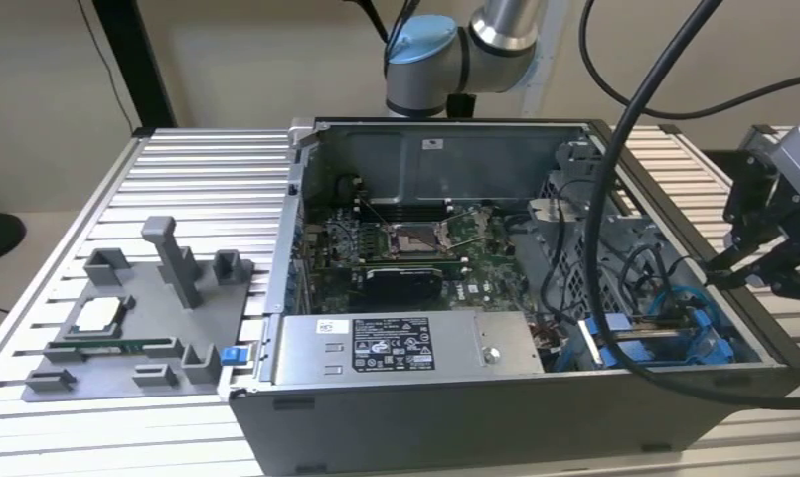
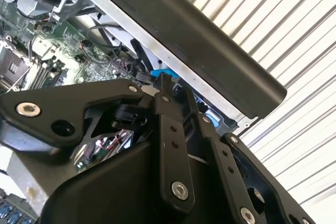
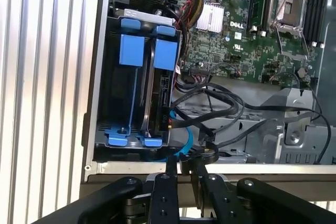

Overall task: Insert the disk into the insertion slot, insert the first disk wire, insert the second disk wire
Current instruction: 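Insert the second disk wire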

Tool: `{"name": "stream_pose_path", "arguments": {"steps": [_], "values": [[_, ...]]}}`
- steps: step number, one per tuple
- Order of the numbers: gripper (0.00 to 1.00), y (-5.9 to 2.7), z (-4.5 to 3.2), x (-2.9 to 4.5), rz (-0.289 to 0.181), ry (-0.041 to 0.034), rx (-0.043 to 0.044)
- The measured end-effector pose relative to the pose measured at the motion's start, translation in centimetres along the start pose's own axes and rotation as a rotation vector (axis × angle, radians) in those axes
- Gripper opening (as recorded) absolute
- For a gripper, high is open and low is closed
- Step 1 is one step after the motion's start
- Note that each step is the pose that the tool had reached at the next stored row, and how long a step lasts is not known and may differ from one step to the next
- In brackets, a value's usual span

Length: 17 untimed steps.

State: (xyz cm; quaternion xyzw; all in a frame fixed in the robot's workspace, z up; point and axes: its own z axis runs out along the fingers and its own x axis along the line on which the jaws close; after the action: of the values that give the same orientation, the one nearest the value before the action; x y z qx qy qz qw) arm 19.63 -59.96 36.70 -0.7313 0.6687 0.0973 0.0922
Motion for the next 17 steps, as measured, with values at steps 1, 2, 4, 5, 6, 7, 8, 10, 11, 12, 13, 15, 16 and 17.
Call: {"name": "stream_pose_path", "arguments": {"steps": [1, 2, 4, 5, 6, 7, 8, 10, 11, 12, 13, 15, 16, 17], "values": [[1.00, 0.00, 0.04, 0.05, 0.000, -0.0028, 0.0010], [1.00, 0.00, 0.08, 0.09, -0.001, -0.0057, 0.0021], [1.00, 0.00, 0.16, 0.12, -0.001, -0.0115, 0.0029], [1.00, 0.01, 0.20, 0.13, -0.001, -0.0147, 0.0034], [1.00, 0.01, 0.24, 0.14, -0.001, -0.0188, 0.0040], [1.00, 0.01, 0.27, 0.15, -0.001, -0.0230, 0.0044], [1.00, 0.01, 0.27, 0.16, -0.001, -0.0259, 0.0047], [1.00, 0.01, 0.30, 0.18, -0.001, -0.0302, 0.0051], [1.00, 0.01, 0.30, 0.18, -0.001, -0.0318, 0.0053], [1.00, 0.01, 0.31, 0.19, -0.001, -0.0331, 0.0054], [0.00, 0.01, 0.32, 0.20, -0.001, -0.0343, 0.0056], [0.00, 0.02, 0.34, 0.23, -0.001, -0.0363, 0.0058], [0.00, 0.02, 0.36, 0.24, -0.001, -0.0370, 0.0058], [0.00, 0.02, 0.36, 0.25, -0.001, -0.0371, 0.0058]]}}
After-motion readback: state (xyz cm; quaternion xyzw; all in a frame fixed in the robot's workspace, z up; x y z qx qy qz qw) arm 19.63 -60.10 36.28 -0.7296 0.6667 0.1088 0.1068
